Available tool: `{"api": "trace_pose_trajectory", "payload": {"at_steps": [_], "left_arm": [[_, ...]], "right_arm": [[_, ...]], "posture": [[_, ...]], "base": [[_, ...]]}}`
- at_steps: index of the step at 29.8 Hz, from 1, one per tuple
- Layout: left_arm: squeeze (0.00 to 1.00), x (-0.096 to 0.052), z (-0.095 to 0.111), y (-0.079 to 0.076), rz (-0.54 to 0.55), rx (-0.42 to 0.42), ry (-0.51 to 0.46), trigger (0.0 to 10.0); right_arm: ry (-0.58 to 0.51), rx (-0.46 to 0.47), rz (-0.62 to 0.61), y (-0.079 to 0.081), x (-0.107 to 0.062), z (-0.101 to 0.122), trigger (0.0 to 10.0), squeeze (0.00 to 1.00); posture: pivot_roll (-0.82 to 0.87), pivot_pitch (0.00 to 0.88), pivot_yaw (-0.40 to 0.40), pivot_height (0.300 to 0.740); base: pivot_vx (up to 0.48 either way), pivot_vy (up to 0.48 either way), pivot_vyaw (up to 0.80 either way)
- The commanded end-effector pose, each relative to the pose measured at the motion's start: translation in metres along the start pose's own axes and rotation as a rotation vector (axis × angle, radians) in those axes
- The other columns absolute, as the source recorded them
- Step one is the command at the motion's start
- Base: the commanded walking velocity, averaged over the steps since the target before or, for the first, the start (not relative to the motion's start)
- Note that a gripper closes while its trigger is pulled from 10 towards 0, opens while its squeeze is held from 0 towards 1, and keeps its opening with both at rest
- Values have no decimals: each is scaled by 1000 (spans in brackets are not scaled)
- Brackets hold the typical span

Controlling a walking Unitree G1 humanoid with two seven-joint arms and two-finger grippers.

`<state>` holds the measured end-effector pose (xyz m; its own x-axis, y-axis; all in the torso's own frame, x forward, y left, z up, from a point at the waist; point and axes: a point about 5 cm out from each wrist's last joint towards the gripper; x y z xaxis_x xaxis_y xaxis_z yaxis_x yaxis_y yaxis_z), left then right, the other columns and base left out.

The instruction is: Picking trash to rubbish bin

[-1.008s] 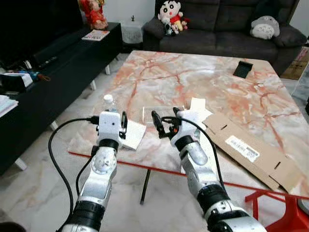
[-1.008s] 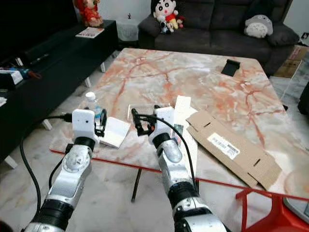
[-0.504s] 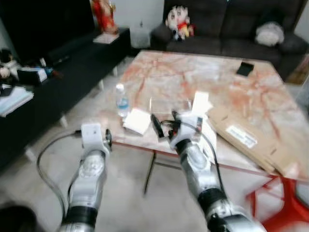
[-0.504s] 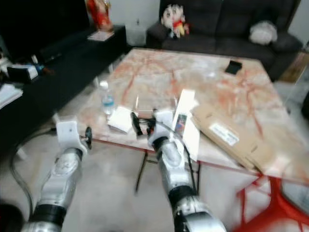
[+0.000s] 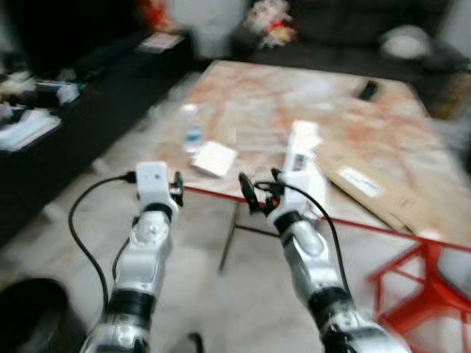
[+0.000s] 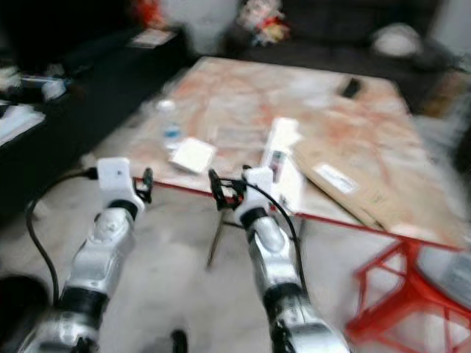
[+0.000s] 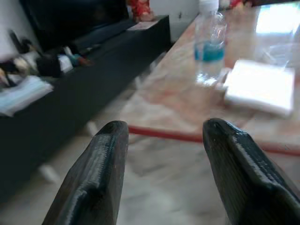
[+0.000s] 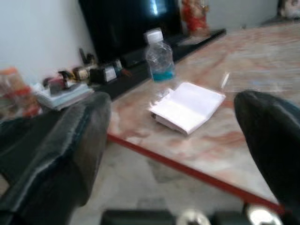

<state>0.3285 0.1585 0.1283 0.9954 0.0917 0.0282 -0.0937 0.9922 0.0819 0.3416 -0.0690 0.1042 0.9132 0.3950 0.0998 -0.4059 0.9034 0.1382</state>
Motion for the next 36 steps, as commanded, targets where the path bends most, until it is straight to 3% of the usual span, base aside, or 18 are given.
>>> {"api": "trace_pose_trajectory", "payload": {"at_steps": [1,9,36], "left_arm": [[0,3,14,-8,-28,47,-78,10000],[0,2,15,-6,-8,40,-96,10000],[0,3,14,0,42,35,-99,10000]], "right_arm": [[-9,14,-18,-3,3,5,10000,0],[-18,14,-9,-1,4,7,10000,0],[-26,12,20,6,6,9,10000,0]], "posture": [[68,64,-17,740],[67,62,-17,740],[66,59,-20,740]], "base": [[0,0,0],[0,0,-65],[272,0,0]]}}
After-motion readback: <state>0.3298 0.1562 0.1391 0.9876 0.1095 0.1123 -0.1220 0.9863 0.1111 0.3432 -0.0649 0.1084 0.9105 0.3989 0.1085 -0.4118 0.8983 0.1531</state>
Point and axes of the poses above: a point about 5 cm out from each wrist's last joint towards the gripper, its own x axis pointing out of the wrist towards the gripper, its own z axis along the axis of the wrist's last joint, y = z × x, and after that the axes turned 3 degrees about -x, right-handed
